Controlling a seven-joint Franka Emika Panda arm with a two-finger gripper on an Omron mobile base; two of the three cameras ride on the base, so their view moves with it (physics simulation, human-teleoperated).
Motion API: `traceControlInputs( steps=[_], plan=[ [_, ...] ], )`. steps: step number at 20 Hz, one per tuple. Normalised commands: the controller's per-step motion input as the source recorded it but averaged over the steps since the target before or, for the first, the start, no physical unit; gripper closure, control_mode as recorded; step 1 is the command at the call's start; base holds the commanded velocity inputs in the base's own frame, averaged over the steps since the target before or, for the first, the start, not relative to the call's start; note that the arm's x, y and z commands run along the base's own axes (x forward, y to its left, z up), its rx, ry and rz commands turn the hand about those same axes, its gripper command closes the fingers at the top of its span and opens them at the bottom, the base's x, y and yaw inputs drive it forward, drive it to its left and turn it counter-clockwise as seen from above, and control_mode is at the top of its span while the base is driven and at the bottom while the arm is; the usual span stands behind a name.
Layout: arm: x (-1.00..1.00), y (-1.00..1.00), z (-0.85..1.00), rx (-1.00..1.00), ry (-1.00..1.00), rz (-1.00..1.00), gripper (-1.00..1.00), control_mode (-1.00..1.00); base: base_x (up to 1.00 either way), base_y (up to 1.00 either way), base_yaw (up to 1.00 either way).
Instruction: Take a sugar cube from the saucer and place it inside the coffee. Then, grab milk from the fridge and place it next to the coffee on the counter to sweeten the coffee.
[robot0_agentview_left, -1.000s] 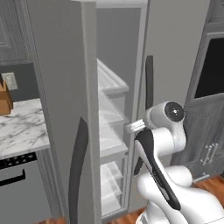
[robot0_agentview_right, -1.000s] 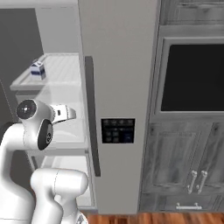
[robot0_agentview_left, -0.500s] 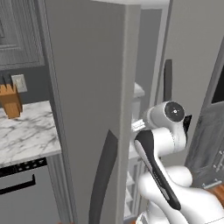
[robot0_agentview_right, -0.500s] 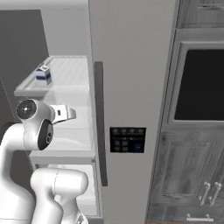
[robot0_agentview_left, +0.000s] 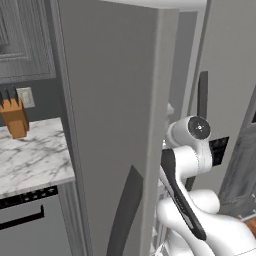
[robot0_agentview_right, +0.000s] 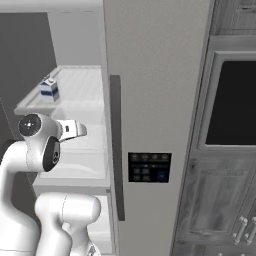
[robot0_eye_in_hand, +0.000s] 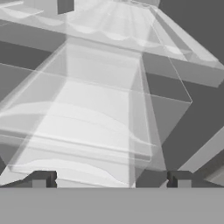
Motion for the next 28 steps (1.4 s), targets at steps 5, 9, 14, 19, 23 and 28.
traceControlInputs(
  steps=[5, 9, 14, 19, 23, 28],
  plan=[
    [0.01, 0.11, 0.26, 0.03, 0.00, 0.00, -1.00, -1.00, 0.03, 0.18, 0.00],
    [0.03, 0.24, 0.79, 0.10, 0.00, -0.02, -1.00, -1.00, 0.00, 0.00, 0.00],
    [0.15, 0.22, 0.76, 0.15, 0.00, -0.06, -1.00, -1.00, 0.00, 0.00, 0.00],
    [0.40, 0.29, 0.37, 0.14, 0.00, -0.18, -1.00, -1.00, 0.00, 0.00, 0.00],
    [0.59, 0.39, 0.18, 0.19, 0.05, -0.27, -1.00, -1.00, 0.00, 0.00, 0.00],
    [0.05, 0.28, 0.04, 0.25, 0.05, -0.07, -1.00, -1.00, 0.00, 0.00, 0.00]
  ],
)
